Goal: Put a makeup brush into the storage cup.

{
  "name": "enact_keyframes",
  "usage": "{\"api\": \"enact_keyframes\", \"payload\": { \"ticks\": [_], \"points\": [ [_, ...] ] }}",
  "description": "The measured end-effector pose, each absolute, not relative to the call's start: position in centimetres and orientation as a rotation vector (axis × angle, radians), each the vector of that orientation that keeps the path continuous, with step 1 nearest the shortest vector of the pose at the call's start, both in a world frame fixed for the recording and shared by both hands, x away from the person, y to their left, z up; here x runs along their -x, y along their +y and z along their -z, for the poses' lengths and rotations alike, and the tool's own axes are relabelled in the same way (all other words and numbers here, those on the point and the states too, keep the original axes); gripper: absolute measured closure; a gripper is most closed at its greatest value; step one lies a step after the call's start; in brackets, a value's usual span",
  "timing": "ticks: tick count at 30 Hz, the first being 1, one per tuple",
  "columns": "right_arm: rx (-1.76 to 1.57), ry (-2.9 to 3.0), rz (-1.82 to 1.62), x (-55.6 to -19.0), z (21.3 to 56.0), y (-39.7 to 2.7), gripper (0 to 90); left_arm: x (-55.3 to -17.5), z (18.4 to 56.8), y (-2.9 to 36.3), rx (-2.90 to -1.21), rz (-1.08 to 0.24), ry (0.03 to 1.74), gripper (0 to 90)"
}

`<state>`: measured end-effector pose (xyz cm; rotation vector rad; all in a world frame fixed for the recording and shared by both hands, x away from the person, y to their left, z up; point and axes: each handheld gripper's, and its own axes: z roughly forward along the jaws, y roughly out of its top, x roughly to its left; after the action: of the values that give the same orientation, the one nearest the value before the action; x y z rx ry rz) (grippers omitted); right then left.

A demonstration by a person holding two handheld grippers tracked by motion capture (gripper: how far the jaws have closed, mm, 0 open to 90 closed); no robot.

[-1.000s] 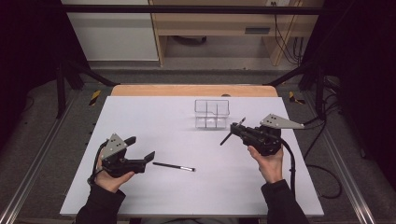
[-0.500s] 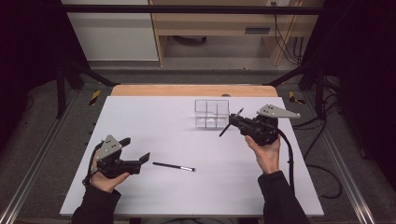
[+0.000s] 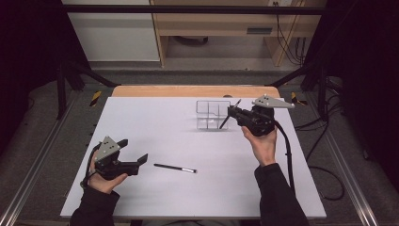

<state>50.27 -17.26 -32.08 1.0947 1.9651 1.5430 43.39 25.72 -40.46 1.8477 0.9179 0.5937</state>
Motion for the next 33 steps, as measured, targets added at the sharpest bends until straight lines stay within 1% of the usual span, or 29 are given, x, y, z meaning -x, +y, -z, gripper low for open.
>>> {"api": "enact_keyframes", "payload": {
  "ticks": [17,33],
  "points": [
    [-1.111,1.949,-1.469,-52.7,31.0,-15.6,83.4,-43.4,40.5,25.7,-1.858,-0.593,0.907,7.5],
    [-1.161,1.917,-1.404,-55.0,30.7,-15.2,83.3,-43.4,40.6,25.7,-1.868,-0.595,0.902,7.5]
  ]
}}
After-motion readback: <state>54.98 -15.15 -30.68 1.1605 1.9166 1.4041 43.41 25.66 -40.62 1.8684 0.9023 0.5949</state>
